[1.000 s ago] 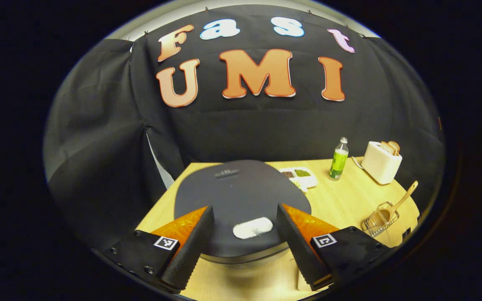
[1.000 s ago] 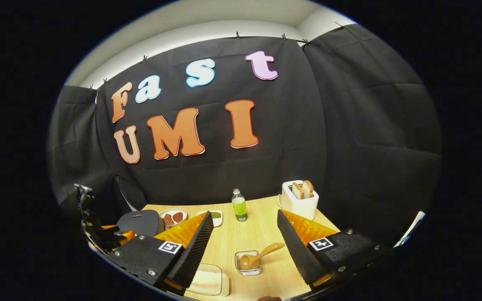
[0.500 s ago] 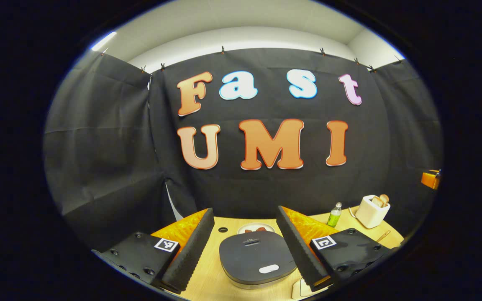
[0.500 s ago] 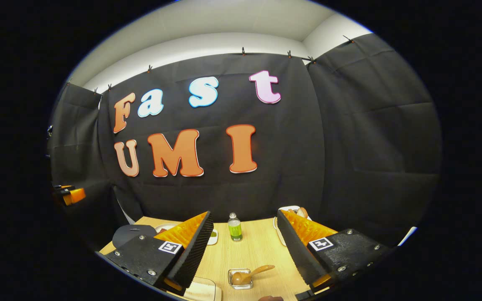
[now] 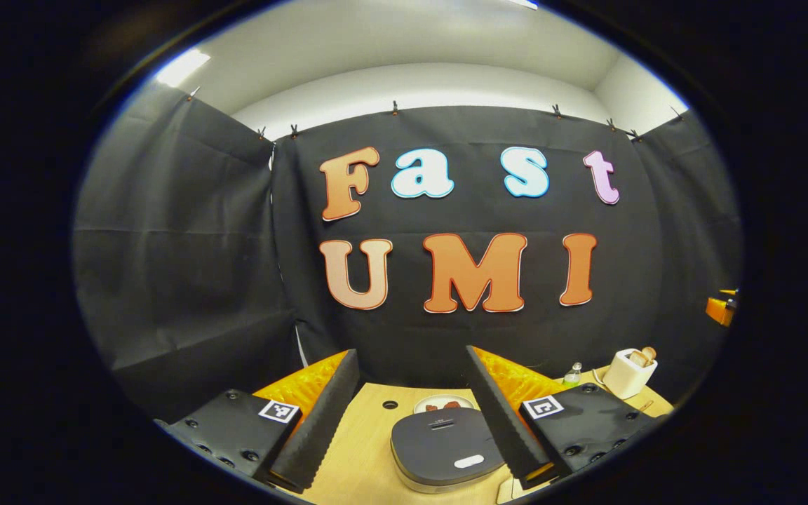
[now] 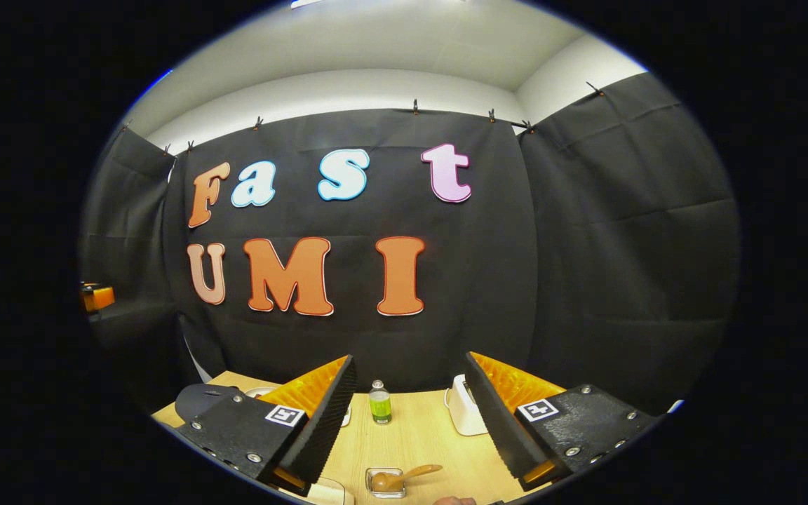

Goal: Close the left gripper, press the button to open the rice cooker; take a wooden spoon from the chopstick holder with the right hand, scoop a spoonful of rice and pour it into the rice cooker, then put the wooden spoon back into the chopstick holder.

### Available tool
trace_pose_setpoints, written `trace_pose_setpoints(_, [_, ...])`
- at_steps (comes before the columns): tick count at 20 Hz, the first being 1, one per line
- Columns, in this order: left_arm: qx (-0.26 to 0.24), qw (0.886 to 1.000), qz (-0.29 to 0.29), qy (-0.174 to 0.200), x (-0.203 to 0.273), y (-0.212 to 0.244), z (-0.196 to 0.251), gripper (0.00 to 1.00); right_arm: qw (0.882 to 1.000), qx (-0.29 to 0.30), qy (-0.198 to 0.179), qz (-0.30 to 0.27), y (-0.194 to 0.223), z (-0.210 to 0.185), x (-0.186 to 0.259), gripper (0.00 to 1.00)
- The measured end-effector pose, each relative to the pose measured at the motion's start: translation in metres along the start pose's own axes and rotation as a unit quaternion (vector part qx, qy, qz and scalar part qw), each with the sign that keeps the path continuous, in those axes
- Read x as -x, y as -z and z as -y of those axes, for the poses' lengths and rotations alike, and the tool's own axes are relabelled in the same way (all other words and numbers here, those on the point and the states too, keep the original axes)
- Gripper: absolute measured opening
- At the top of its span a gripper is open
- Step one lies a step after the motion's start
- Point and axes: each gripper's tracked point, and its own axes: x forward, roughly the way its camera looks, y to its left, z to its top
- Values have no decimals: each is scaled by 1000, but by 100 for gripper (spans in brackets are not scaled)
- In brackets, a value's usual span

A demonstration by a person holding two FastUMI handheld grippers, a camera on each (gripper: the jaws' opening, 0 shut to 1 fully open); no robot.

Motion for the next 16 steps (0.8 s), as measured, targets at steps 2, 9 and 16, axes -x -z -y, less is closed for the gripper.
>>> trace_pose_setpoints(2, [1,1000,-3,17,2,1,7,96,1000,1,-2,-1,2,-1,-2,95])
trace_pose_setpoints(9, [-1,998,25,51,7,-20,27,98,1000,-7,-1,-3,4,0,-5,95])
trace_pose_setpoints(16, [-14,998,41,42,9,-32,36,94,1000,-1,0,6,-1,4,1,95])
